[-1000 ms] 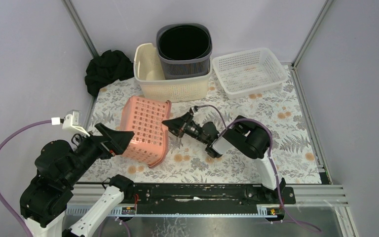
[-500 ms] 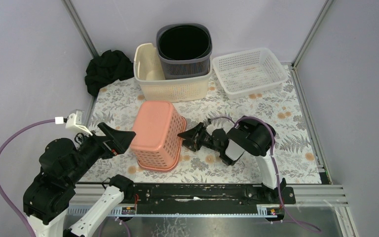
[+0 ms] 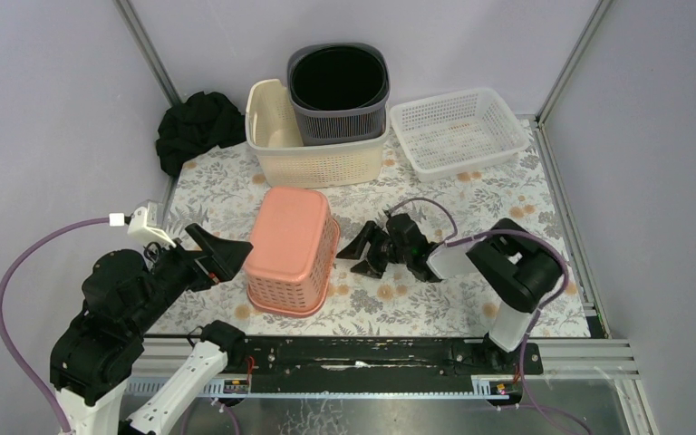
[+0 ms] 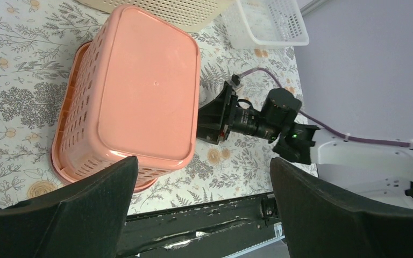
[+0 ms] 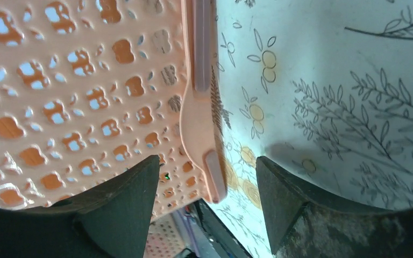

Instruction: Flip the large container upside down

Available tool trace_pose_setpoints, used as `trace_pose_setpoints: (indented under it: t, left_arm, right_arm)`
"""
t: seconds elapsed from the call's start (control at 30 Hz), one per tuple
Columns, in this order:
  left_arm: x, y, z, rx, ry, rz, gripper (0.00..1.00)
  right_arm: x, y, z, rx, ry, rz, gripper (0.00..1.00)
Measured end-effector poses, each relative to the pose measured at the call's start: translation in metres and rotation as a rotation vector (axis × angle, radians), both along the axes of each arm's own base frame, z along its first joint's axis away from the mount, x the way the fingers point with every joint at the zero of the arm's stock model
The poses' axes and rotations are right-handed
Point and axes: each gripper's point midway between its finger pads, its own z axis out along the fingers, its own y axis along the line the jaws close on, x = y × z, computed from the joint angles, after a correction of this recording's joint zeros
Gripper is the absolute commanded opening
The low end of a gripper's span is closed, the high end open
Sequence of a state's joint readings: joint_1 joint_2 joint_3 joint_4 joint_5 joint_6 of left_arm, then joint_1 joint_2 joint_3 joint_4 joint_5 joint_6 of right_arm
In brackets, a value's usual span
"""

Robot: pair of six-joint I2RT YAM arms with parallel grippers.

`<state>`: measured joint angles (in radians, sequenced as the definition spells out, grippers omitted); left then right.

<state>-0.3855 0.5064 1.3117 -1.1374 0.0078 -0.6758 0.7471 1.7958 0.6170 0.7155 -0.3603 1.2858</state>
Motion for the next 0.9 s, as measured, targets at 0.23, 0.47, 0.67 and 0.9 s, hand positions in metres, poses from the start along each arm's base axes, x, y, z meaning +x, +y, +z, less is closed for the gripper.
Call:
trace_pose_setpoints:
  t: [0.23, 0.47, 0.67, 0.9]
  left_arm:
    - [0.001, 0.0, -0.005, 0.005, 0.012, 0.0, 1.0]
    - [0.003, -0.001, -0.009, 0.01, 0.024, 0.0, 1.0]
    - [0.003, -0.001, -0.008, 0.009, 0.02, 0.0, 1.0]
    - [0.001, 0.0, -0.001, 0.002, 0.001, 0.0, 1.0]
  right_arm:
    - [-0.002, -0.008, 0.039, -0.081, -0.113, 0.074, 0.53]
    - [0.01, 0.017, 0.061, -0.008, -0.174, 0.113, 0.55]
    - [0.005, 0.091, 0.045, 0.041, -0.137, 0.212, 0.56]
    - [-0.001, 0.186, 0.039, 0.175, -0.1, 0.278, 0.56]
